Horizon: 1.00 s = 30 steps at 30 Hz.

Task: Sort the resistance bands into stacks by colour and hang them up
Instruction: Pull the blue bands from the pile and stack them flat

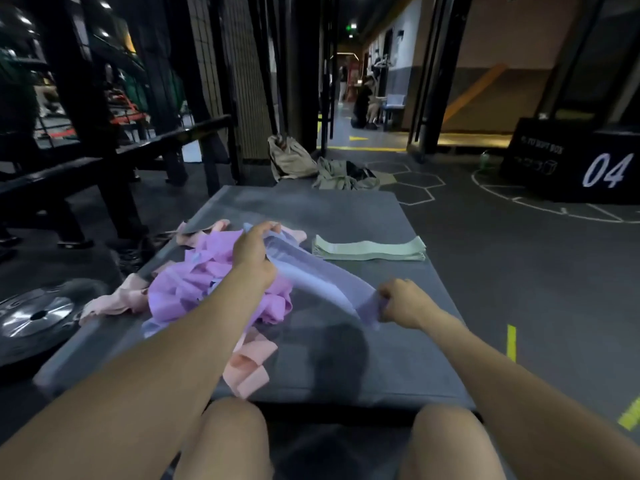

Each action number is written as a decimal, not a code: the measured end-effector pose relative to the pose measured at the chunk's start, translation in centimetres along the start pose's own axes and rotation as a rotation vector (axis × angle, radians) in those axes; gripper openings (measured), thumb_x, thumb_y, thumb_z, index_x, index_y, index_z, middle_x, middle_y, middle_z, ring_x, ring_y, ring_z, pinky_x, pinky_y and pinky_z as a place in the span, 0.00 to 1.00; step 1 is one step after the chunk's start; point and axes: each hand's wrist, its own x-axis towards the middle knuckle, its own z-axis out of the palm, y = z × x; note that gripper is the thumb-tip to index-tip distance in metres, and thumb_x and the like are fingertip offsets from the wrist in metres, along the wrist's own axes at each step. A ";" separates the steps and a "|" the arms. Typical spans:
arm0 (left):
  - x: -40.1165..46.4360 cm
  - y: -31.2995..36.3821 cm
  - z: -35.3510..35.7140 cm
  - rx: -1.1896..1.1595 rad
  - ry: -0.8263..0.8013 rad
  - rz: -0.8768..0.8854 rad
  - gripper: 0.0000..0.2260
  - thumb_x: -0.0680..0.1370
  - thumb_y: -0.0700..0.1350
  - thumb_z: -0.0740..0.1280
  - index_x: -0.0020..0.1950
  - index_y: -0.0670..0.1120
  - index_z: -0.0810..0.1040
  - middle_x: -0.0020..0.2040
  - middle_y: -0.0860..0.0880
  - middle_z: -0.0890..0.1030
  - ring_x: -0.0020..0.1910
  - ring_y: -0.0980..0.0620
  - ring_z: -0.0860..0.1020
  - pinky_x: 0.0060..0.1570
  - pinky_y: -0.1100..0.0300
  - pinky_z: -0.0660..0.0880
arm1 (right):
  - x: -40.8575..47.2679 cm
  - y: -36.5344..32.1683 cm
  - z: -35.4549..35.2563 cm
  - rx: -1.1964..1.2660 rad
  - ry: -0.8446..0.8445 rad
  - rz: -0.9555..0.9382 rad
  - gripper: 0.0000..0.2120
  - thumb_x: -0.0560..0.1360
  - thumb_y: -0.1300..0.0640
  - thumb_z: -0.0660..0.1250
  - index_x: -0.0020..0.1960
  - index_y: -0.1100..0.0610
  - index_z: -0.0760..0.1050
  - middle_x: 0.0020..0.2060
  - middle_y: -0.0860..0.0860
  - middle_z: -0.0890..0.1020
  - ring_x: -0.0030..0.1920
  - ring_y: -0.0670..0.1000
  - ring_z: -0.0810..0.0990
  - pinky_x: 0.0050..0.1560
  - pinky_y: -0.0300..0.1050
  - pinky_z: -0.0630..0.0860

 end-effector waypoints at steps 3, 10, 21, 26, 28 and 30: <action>1.1 -1.0 -0.4 0.021 0.005 -0.006 0.07 0.76 0.38 0.63 0.42 0.43 0.79 0.35 0.48 0.77 0.36 0.50 0.75 0.37 0.58 0.75 | 0.7 1.6 0.5 0.323 0.126 0.095 0.09 0.69 0.61 0.72 0.36 0.55 0.72 0.33 0.53 0.76 0.35 0.54 0.75 0.32 0.41 0.66; 2.0 -5.0 0.2 0.150 0.097 -0.004 0.06 0.77 0.37 0.63 0.52 0.45 0.72 0.40 0.48 0.76 0.37 0.54 0.75 0.38 0.62 0.73 | 1.7 4.0 1.2 0.662 0.517 0.353 0.03 0.75 0.63 0.59 0.43 0.60 0.65 0.31 0.49 0.69 0.35 0.55 0.68 0.33 0.44 0.66; 2.7 -8.9 0.3 0.532 0.021 0.162 0.11 0.74 0.36 0.66 0.57 0.38 0.72 0.50 0.41 0.77 0.51 0.40 0.78 0.55 0.41 0.75 | 2.4 5.4 2.5 0.627 0.550 0.308 0.01 0.76 0.58 0.63 0.47 0.55 0.71 0.40 0.56 0.82 0.42 0.57 0.81 0.41 0.51 0.78; 2.5 -10.1 0.8 0.578 -0.036 0.338 0.13 0.73 0.35 0.67 0.54 0.47 0.71 0.50 0.47 0.75 0.49 0.48 0.75 0.51 0.52 0.74 | 3.2 5.1 2.7 0.807 0.678 0.358 0.01 0.75 0.59 0.65 0.45 0.56 0.75 0.38 0.52 0.81 0.41 0.55 0.80 0.42 0.48 0.76; 2.6 -10.7 0.6 0.632 -0.080 0.410 0.14 0.73 0.35 0.67 0.57 0.46 0.73 0.49 0.50 0.75 0.47 0.53 0.75 0.46 0.67 0.72 | 3.3 5.1 3.0 0.806 0.652 0.377 0.04 0.75 0.60 0.65 0.48 0.57 0.78 0.39 0.51 0.80 0.42 0.53 0.78 0.41 0.43 0.71; 2.8 -11.7 0.0 0.678 -0.084 0.447 0.13 0.72 0.37 0.67 0.57 0.43 0.75 0.47 0.51 0.76 0.45 0.54 0.75 0.42 0.70 0.71 | 3.5 5.5 3.5 0.756 0.576 0.379 0.06 0.75 0.62 0.64 0.51 0.58 0.78 0.41 0.53 0.79 0.43 0.53 0.76 0.42 0.41 0.68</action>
